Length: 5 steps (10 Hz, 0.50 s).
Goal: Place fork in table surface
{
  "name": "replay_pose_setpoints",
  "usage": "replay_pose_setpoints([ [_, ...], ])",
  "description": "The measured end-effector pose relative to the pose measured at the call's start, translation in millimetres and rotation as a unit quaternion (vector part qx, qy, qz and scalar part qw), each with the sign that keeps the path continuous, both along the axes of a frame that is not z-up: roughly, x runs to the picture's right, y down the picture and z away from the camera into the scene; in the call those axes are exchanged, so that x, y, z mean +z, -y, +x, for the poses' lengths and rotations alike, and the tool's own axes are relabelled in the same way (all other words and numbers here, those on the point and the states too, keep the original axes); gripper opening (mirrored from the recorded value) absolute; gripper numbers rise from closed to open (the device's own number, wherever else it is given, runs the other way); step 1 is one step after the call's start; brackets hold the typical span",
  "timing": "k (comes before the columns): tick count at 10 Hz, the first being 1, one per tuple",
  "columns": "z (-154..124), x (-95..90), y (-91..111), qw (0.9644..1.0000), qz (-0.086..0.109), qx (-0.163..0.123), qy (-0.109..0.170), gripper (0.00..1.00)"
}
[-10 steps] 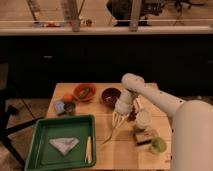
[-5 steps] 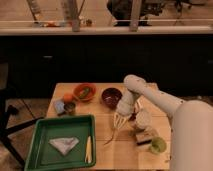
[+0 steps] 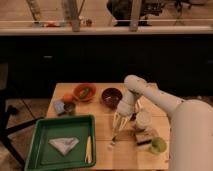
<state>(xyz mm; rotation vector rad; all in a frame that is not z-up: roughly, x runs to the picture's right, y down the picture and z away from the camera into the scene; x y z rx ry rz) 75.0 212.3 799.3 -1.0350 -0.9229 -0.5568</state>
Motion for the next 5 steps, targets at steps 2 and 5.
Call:
replay_pose_setpoints([
  [2, -1.1, -1.5, 0.4, 1.0, 0.0, -0.001, 0.004, 0.8],
  [5, -1.1, -3.1, 2.9, 1.0, 0.005, -0.001, 0.004, 0.8],
])
